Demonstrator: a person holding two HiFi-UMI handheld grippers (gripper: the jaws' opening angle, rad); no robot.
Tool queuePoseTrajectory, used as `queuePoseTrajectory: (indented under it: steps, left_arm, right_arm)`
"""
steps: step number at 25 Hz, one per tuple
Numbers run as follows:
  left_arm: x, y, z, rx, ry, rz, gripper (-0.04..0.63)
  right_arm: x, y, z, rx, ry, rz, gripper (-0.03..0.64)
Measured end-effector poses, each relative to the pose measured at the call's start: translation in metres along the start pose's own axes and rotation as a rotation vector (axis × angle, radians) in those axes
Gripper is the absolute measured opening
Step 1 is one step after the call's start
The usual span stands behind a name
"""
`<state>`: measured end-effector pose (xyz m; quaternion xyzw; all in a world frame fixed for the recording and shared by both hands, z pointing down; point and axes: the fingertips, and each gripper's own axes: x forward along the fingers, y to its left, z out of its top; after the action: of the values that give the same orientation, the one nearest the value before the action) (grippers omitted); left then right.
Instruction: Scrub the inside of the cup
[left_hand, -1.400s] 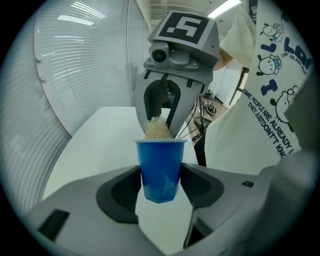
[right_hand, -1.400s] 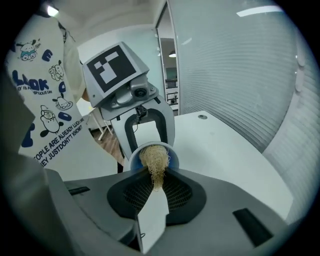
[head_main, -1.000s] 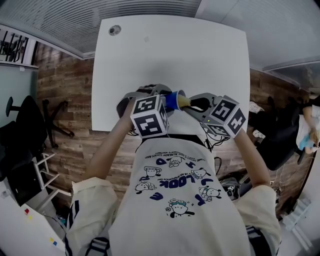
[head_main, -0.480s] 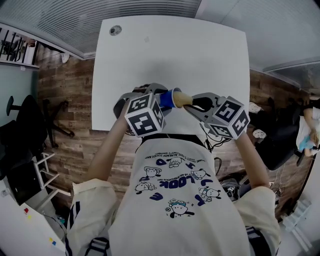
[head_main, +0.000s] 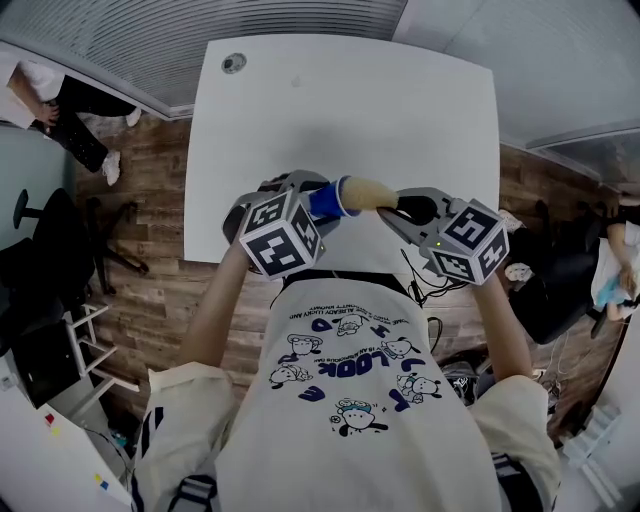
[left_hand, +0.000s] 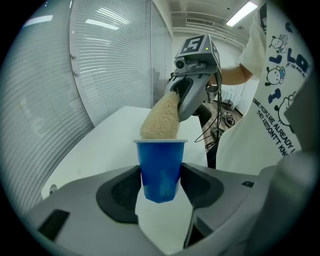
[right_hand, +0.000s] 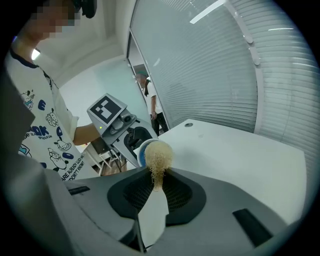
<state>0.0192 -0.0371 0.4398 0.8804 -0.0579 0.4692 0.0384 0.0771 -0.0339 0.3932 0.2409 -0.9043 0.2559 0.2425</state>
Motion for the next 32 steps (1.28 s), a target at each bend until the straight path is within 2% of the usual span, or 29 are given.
queuePoseTrajectory:
  steps: [10,16,21,26,32]
  left_arm:
    - [-0.015,0.017,0.006,-0.156,-0.126,0.056,0.279]
    - [-0.025,0.030,0.012,-0.229,-0.195,0.123,0.279]
    - [-0.031,0.036,0.022,-0.292,-0.260,0.153,0.279]
    - [-0.033,0.041,0.021,-0.312,-0.292,0.191,0.279]
    - [-0.035,0.049,0.021,-0.457,-0.366,0.249,0.279]
  right_arm:
    - [-0.020,-0.014,0.021,0.108,-0.179,-0.086,0.054]
    - [-0.028,-0.024,0.038,0.222,-0.361,-0.133,0.054]
    - [-0.035,-0.030,0.048,0.267,-0.506,-0.203,0.054]
    - [-0.037,-0.041,0.047,0.295,-0.561,-0.308,0.054]
    - [-0.047,-0.051,0.044,0.262,-0.593,-0.433,0.054]
